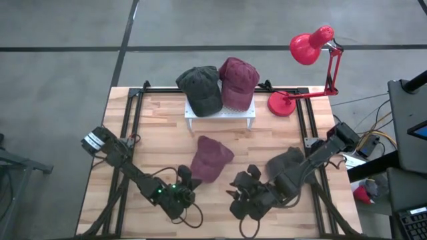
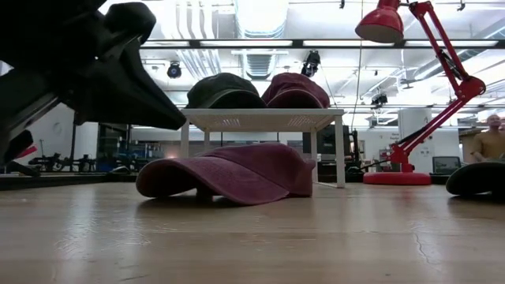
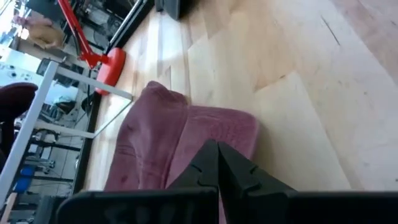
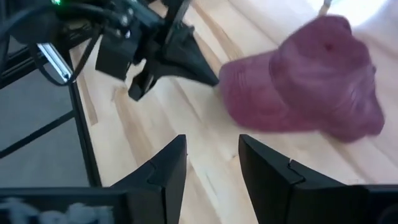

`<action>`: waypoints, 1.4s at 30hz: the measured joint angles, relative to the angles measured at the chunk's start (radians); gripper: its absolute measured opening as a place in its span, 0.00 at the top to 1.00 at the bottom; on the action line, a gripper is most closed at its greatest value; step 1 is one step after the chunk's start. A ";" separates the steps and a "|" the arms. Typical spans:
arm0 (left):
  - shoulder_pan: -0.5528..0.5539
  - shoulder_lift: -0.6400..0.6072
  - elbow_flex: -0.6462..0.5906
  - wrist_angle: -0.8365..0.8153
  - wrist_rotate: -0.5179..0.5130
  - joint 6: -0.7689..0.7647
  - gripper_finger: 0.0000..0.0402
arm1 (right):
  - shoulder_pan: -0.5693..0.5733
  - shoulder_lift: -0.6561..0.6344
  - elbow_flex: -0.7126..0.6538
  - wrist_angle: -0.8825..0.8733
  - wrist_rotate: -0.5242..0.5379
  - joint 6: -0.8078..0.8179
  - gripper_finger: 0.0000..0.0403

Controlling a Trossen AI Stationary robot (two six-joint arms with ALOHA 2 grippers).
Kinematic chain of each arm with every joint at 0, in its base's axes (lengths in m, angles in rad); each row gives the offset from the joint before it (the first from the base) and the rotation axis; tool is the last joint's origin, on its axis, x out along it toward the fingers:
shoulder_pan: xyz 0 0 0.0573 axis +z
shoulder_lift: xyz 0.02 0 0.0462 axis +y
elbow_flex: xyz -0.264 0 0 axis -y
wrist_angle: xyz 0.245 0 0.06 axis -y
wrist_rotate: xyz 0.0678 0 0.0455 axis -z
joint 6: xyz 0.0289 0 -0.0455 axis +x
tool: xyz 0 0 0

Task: Pick & Place hat
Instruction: Stack the red cap on top of the red cap on the shelf

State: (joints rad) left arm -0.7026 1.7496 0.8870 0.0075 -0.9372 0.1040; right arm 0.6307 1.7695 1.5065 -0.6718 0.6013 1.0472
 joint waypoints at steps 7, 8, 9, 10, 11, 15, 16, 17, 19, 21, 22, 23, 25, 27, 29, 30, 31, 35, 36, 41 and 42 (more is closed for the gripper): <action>0.000 -0.003 0.007 -0.014 -0.007 0.043 1.00 | 0.045 0.000 -0.110 0.127 0.010 0.142 0.69; 0.000 -0.010 0.015 -0.034 -0.009 0.034 1.00 | 0.050 0.000 -0.139 0.177 0.027 0.168 0.69; 0.000 -0.020 0.025 -0.059 -0.013 0.012 1.00 | 0.055 0.000 -0.171 0.235 0.051 0.196 0.69; 0.000 -0.035 0.035 -0.086 -0.016 -0.015 1.00 | 0.060 0.000 -0.204 0.296 0.078 0.221 0.69; 0.001 -0.053 0.045 -0.115 -0.017 -0.046 1.00 | 0.064 0.000 -0.239 0.363 0.108 0.246 0.69; 0.025 -0.144 0.057 -0.205 0.019 -0.180 1.00 | 0.071 0.000 -0.372 0.625 0.232 0.312 0.67; 0.035 -0.171 0.057 -0.217 0.043 -0.229 1.00 | 0.070 0.000 -0.402 0.674 0.255 0.315 0.67; 0.044 -0.200 0.057 -0.224 0.073 -0.282 1.00 | 0.070 0.000 -0.428 0.723 0.269 0.317 0.66; 0.068 -0.258 0.056 -0.234 0.157 -0.402 1.00 | 0.069 0.000 -0.472 0.797 0.289 0.354 0.65; 0.091 -0.309 0.052 -0.235 0.259 -0.520 1.00 | 0.065 0.000 -0.509 0.845 0.295 0.424 0.64; 0.101 -0.332 0.049 -0.236 0.306 -0.570 1.00 | 0.065 0.005 -0.522 0.861 0.294 0.461 0.64; 0.108 -0.352 0.047 -0.238 0.348 -0.609 1.00 | 0.063 0.018 -0.528 0.886 0.296 0.494 0.63; 0.112 -0.390 0.043 -0.242 0.391 -0.670 1.00 | 0.063 0.050 -0.532 0.931 0.298 0.524 0.62; 0.107 -0.424 0.043 -0.252 0.399 -0.721 1.00 | 0.059 0.103 -0.525 1.016 0.283 0.524 0.59; 0.099 -0.458 0.042 -0.272 0.412 -0.745 1.00 | 0.053 0.168 -0.499 1.091 0.258 0.508 0.57; 0.093 -0.476 0.042 -0.274 0.424 -0.751 1.00 | 0.048 0.202 -0.476 1.118 0.243 0.485 0.55; 0.084 -0.495 0.042 -0.281 0.429 -0.756 1.00 | 0.041 0.236 -0.448 1.133 0.220 0.465 0.54; 0.053 -0.565 0.042 -0.293 0.445 -0.760 1.00 | 0.012 0.343 -0.321 1.133 0.158 0.369 0.48; 0.047 -0.579 0.042 -0.296 0.450 -0.760 1.00 | 0.006 0.365 -0.290 1.126 0.150 0.330 0.46; 0.019 -0.629 0.042 -0.296 0.462 -0.744 1.00 | -0.011 0.430 -0.099 0.958 0.125 0.065 0.42; 0.014 -0.634 0.042 -0.297 0.470 -0.738 1.00 | -0.011 0.437 -0.059 0.889 0.129 0.006 0.42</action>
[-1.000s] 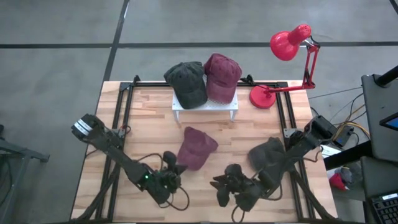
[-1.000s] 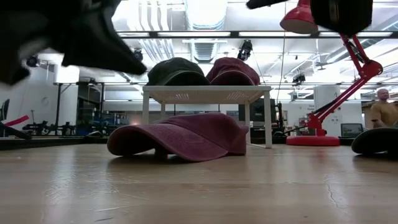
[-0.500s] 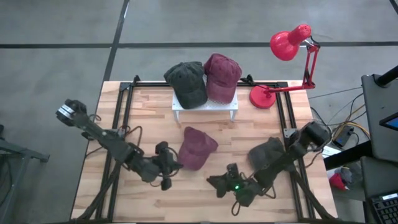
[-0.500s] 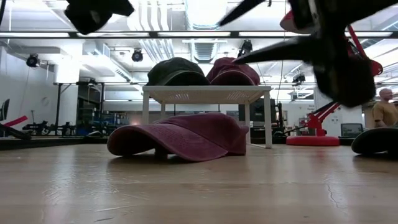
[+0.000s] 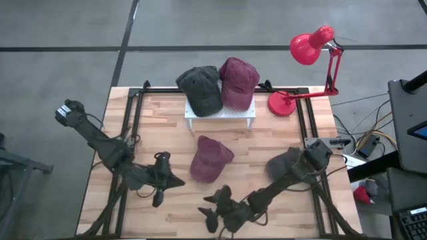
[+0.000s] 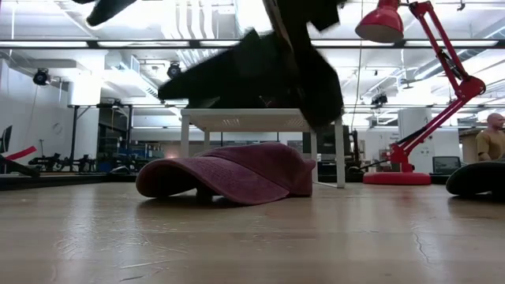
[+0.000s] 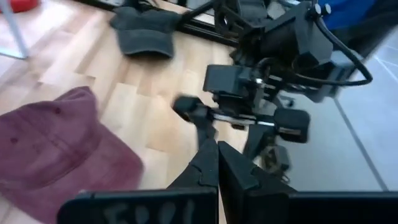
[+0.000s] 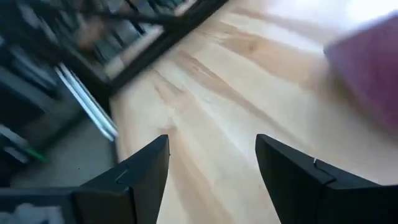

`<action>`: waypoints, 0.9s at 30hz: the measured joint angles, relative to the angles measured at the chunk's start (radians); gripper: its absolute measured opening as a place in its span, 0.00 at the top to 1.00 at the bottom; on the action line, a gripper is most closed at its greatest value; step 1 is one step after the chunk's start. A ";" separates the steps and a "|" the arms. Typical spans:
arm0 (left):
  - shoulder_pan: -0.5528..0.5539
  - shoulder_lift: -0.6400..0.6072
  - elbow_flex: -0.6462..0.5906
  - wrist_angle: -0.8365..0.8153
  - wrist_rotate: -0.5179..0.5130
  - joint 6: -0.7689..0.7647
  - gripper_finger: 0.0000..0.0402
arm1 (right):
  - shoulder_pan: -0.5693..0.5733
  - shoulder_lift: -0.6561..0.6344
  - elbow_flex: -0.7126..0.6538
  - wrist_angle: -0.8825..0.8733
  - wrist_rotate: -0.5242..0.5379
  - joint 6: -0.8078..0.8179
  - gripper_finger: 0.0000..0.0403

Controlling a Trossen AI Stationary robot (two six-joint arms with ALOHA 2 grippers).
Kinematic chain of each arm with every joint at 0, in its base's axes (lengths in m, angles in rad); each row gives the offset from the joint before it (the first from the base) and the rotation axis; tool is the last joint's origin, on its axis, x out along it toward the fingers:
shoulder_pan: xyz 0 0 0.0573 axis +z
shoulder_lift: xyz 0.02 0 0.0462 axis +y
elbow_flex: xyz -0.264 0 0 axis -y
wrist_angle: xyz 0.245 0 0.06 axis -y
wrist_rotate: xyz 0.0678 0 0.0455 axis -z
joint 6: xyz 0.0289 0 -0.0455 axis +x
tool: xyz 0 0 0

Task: Pick & Place hat
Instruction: Stack the red cap on top of the red cap on the shelf

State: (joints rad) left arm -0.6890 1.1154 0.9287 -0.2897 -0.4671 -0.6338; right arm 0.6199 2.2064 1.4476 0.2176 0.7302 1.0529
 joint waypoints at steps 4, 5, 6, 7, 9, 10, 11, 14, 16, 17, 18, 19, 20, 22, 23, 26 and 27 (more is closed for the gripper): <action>-0.009 -0.021 0.000 -0.006 0.080 0.001 1.00 | 0.002 0.019 0.187 -0.327 0.026 -0.256 0.43; -0.009 -0.026 0.000 -0.006 0.106 -0.002 1.00 | 0.002 0.026 0.234 -0.413 0.047 -0.320 0.43; -0.011 -0.031 0.000 -0.006 0.130 -0.005 1.00 | 0.002 0.036 0.283 -0.482 0.065 -0.378 0.44; -0.011 -0.037 0.000 -0.006 0.151 -0.008 1.00 | 0.002 0.050 0.328 -0.544 0.088 -0.423 0.44; -0.013 -0.046 0.000 -0.007 0.181 -0.020 1.00 | -0.004 0.086 0.408 -0.668 0.149 -0.487 0.44; -0.016 -0.052 0.000 -0.009 0.195 -0.024 1.00 | -0.007 0.109 0.448 -0.717 0.171 -0.510 0.44; -0.018 -0.055 0.000 -0.014 0.200 -0.028 1.00 | -0.012 0.132 0.482 -0.760 0.188 -0.531 0.44; -0.028 -0.069 0.000 -0.027 0.220 -0.033 1.00 | -0.030 0.208 0.581 -0.814 0.187 -0.557 0.44; -0.035 -0.077 0.000 -0.034 0.221 -0.033 1.00 | -0.041 0.264 0.646 -0.837 0.187 -0.565 0.44; -0.040 -0.080 0.000 -0.041 0.222 -0.034 1.00 | -0.044 0.291 0.681 -0.860 0.198 -0.561 0.44; -0.044 -0.084 0.000 -0.049 0.223 -0.033 1.00 | -0.048 0.318 0.716 -0.889 0.218 -0.552 0.44; -0.048 -0.088 0.000 -0.052 0.223 -0.033 1.00 | -0.054 0.343 0.753 -0.920 0.237 -0.541 0.44; -0.051 -0.092 0.000 -0.054 0.224 -0.033 1.00 | -0.058 0.363 0.785 -0.951 0.250 -0.531 0.44; -0.055 -0.101 0.000 -0.064 0.224 -0.033 1.00 | -0.069 0.397 0.847 -1.018 0.264 -0.501 0.44; -0.057 -0.106 0.000 -0.067 0.224 -0.034 1.00 | -0.076 0.411 0.876 -1.060 0.265 -0.479 0.44; -0.059 -0.117 0.000 -0.071 0.225 -0.037 1.00 | -0.093 0.443 0.909 -1.149 0.268 -0.408 0.44; -0.060 -0.119 0.000 -0.075 0.225 -0.038 1.00 | -0.098 0.446 0.907 -1.162 0.267 -0.389 0.44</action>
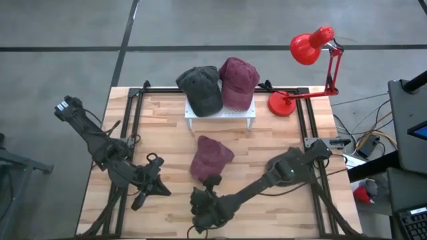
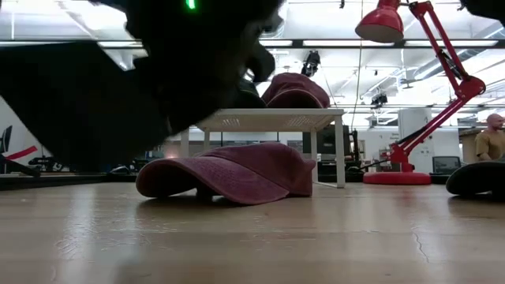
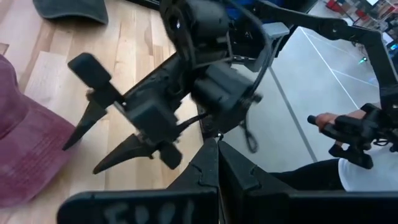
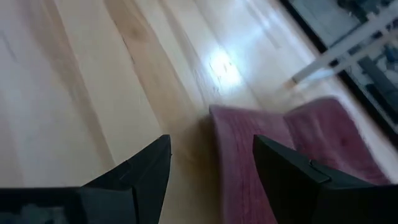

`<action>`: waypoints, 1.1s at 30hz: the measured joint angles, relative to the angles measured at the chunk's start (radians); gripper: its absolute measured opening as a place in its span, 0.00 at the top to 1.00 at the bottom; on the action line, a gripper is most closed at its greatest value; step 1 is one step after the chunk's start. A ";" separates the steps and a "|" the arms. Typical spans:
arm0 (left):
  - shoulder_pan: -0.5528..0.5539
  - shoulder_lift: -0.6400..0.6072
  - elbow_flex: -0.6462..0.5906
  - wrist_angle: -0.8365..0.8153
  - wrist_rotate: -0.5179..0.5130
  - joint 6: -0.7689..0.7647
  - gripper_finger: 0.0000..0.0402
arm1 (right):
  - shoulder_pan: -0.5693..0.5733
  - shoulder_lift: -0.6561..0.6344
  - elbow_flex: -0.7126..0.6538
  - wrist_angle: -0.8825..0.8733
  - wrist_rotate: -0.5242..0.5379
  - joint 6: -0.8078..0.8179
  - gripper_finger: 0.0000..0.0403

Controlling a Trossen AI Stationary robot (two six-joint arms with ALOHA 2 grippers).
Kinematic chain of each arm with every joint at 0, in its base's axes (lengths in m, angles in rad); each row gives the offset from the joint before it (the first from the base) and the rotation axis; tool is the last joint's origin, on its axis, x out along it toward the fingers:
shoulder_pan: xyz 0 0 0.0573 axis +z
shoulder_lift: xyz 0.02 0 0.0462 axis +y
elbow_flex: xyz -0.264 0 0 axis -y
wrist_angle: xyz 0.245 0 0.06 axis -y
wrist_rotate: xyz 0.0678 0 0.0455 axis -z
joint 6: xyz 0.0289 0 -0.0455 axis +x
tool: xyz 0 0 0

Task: Pick & Place hat
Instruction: Stack the red cap on top of the red cap on the shelf

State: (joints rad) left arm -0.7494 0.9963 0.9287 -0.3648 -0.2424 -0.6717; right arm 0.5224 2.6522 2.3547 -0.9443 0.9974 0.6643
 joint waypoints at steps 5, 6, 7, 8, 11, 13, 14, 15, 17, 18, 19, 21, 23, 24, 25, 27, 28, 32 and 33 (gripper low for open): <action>-0.003 -0.004 0.000 -0.022 0.006 -0.006 1.00 | -0.018 -0.002 -0.017 -0.007 -0.049 0.040 0.44; -0.003 -0.004 0.000 -0.026 0.010 -0.007 1.00 | -0.020 -0.002 -0.021 -0.008 -0.050 0.041 0.44; -0.004 -0.004 0.000 -0.032 0.014 -0.010 1.00 | -0.024 -0.002 -0.027 -0.010 -0.049 0.044 0.44; -0.006 -0.004 0.000 -0.038 0.018 -0.012 1.00 | -0.027 -0.002 -0.033 -0.011 -0.048 0.048 0.44; -0.008 -0.004 0.000 -0.043 0.024 -0.011 1.00 | -0.037 -0.002 -0.051 -0.015 -0.052 0.067 0.44; -0.008 -0.004 0.000 -0.043 0.025 -0.011 1.00 | -0.041 -0.002 -0.065 -0.026 -0.057 0.084 0.44; -0.008 -0.004 0.000 -0.043 0.025 -0.011 1.00 | -0.043 -0.002 -0.073 -0.032 -0.057 0.091 0.44; -0.008 -0.004 0.000 -0.043 0.025 -0.011 1.00 | -0.044 -0.002 -0.077 -0.040 -0.056 0.094 0.44; -0.009 -0.004 0.000 -0.043 0.025 -0.011 1.00 | -0.048 -0.002 -0.080 -0.064 -0.058 0.102 0.44; -0.009 -0.004 0.000 -0.042 0.025 -0.011 1.00 | -0.049 -0.002 -0.080 -0.081 -0.058 0.112 0.44; -0.009 -0.004 0.000 -0.043 0.025 -0.011 1.00 | -0.050 -0.002 -0.080 -0.101 -0.058 0.128 0.44; -0.009 -0.004 0.000 -0.042 0.025 -0.012 1.00 | -0.050 -0.002 -0.080 -0.147 -0.057 0.166 0.44; -0.009 -0.004 0.000 -0.042 0.025 -0.012 1.00 | -0.050 -0.002 -0.080 -0.204 -0.057 0.218 0.44; -0.009 -0.004 0.000 -0.042 0.025 -0.012 1.00 | -0.050 -0.002 -0.080 -0.239 -0.059 0.250 0.44; -0.009 -0.004 0.000 -0.042 0.025 -0.012 1.00 | -0.049 -0.002 -0.080 -0.275 -0.060 0.285 0.44; -0.009 -0.004 0.000 -0.041 0.025 -0.013 1.00 | -0.048 -0.002 -0.081 -0.347 -0.064 0.353 0.45; -0.009 -0.004 0.000 -0.041 0.024 -0.014 1.00 | -0.047 -0.002 -0.081 -0.386 -0.068 0.385 0.46; -0.009 -0.004 0.000 -0.040 0.019 -0.018 1.00 | -0.044 -0.002 -0.081 -0.500 -0.106 0.474 0.52; -0.009 -0.004 0.000 -0.040 0.018 -0.018 1.00 | -0.043 -0.002 -0.081 -0.516 -0.116 0.485 0.54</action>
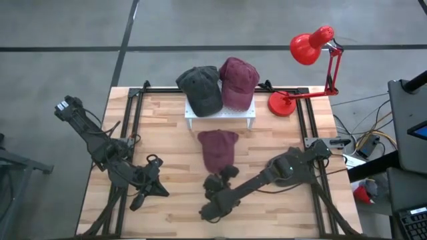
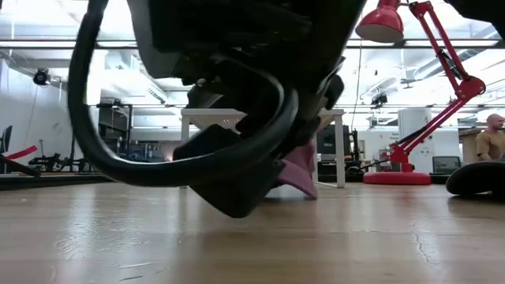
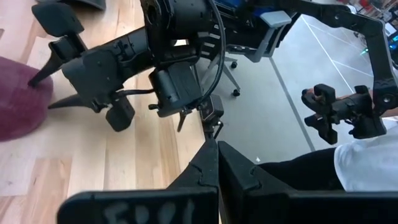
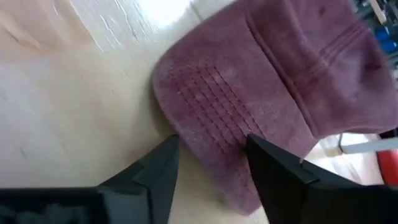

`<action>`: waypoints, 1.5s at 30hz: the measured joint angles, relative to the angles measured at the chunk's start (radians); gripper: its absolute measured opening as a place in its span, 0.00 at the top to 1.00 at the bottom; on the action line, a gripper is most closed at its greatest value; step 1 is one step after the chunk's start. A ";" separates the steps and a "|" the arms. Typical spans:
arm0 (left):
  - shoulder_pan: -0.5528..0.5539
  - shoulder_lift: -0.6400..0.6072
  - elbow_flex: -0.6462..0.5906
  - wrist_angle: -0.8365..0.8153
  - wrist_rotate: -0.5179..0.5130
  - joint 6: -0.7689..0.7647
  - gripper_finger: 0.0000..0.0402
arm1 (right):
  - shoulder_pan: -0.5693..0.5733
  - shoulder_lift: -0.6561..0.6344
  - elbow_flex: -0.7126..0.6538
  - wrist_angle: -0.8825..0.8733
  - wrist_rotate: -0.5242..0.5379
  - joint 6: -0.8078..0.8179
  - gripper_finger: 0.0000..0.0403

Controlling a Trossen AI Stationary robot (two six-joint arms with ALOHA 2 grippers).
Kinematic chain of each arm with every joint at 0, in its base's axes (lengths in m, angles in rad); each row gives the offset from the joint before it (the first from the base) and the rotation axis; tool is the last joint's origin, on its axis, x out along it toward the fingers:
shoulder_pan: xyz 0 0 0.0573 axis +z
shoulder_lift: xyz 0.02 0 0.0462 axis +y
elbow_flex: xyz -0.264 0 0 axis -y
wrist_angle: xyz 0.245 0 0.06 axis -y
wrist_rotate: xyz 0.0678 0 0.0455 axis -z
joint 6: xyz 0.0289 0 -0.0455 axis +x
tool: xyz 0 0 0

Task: Pick & Place hat
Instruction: Stack the red cap on top of the red cap on the shelf

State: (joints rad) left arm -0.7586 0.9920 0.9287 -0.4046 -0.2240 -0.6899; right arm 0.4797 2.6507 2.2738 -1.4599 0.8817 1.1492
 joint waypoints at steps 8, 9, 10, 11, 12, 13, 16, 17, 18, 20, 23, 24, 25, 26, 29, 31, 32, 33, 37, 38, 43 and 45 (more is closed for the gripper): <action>0.000 0.000 0.000 0.000 -0.006 -0.004 1.00 | 0.009 -0.008 0.002 0.000 -0.127 0.005 0.92; 0.000 0.000 0.000 0.000 -0.012 -0.009 1.00 | 0.014 -0.009 0.002 0.001 -0.150 0.005 0.95; 0.000 0.000 0.000 0.000 -0.018 -0.013 1.00 | 0.020 -0.009 0.002 0.001 -0.166 0.006 0.96; 0.000 0.000 0.000 0.001 -0.026 -0.016 1.00 | 0.029 -0.009 0.004 0.000 -0.179 0.008 0.97; 0.000 0.000 0.000 0.000 -0.037 -0.019 1.00 | 0.040 -0.009 0.011 0.001 -0.185 0.010 0.97; 0.000 0.000 0.000 0.000 -0.048 -0.021 1.00 | 0.052 -0.009 0.023 0.000 -0.188 0.011 0.98; 0.000 0.000 0.000 0.000 -0.078 -0.026 1.00 | 0.089 -0.009 0.067 -0.005 -0.188 0.011 0.98; 0.000 0.000 0.000 0.001 -0.087 -0.026 1.00 | 0.102 -0.009 0.081 -0.010 -0.187 0.011 0.98; 0.000 0.000 0.000 0.001 -0.096 -0.026 1.00 | 0.116 -0.016 0.083 -0.010 -0.187 0.012 0.98; 0.000 0.000 0.000 0.002 -0.115 -0.026 1.00 | 0.144 -0.034 0.076 -0.022 -0.193 0.040 0.98; 0.000 0.000 0.000 0.003 -0.144 -0.026 1.00 | 0.188 -0.053 0.076 -0.084 -0.204 0.103 0.98; 0.000 0.001 0.000 0.003 -0.157 -0.026 1.00 | 0.203 -0.058 0.076 -0.103 -0.205 0.122 0.98; 0.000 0.001 0.000 0.003 -0.172 -0.026 1.00 | 0.217 -0.061 0.076 -0.113 -0.206 0.144 0.98; 0.000 0.001 0.000 0.003 -0.191 -0.026 1.00 | 0.231 -0.066 0.076 -0.111 -0.205 0.161 0.98; 0.000 0.002 0.000 0.002 -0.261 -0.026 1.00 | 0.257 -0.085 0.076 -0.107 -0.207 0.217 0.98; 0.000 0.008 0.000 0.001 -0.316 -0.031 1.00 | 0.264 -0.093 0.078 -0.107 -0.205 0.314 0.98; 0.000 0.010 0.000 0.001 -0.337 -0.039 1.00 | 0.268 -0.096 0.078 -0.107 -0.204 0.375 0.98; 0.001 0.013 0.000 0.001 -0.353 -0.046 1.00 | 0.270 -0.098 0.078 -0.107 -0.203 0.445 0.98; 0.001 0.030 0.000 0.001 -0.370 -0.050 1.00 | 0.276 -0.121 0.077 -0.109 -0.201 0.712 0.98; 0.001 0.034 0.000 0.001 -0.370 -0.050 1.00 | 0.277 -0.129 0.077 -0.107 -0.192 0.757 0.98; 0.001 0.048 -0.001 0.001 -0.369 -0.051 1.00 | 0.273 -0.180 0.077 -0.020 -0.071 0.757 0.98; 0.001 0.049 -0.001 0.001 -0.366 -0.052 1.00 | 0.264 -0.206 0.077 0.078 -0.052 0.615 0.98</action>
State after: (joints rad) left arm -0.7578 1.0409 0.9276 -0.4038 -0.5904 -0.7415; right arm 0.7440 2.4444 2.3505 -1.3814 0.8300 1.7646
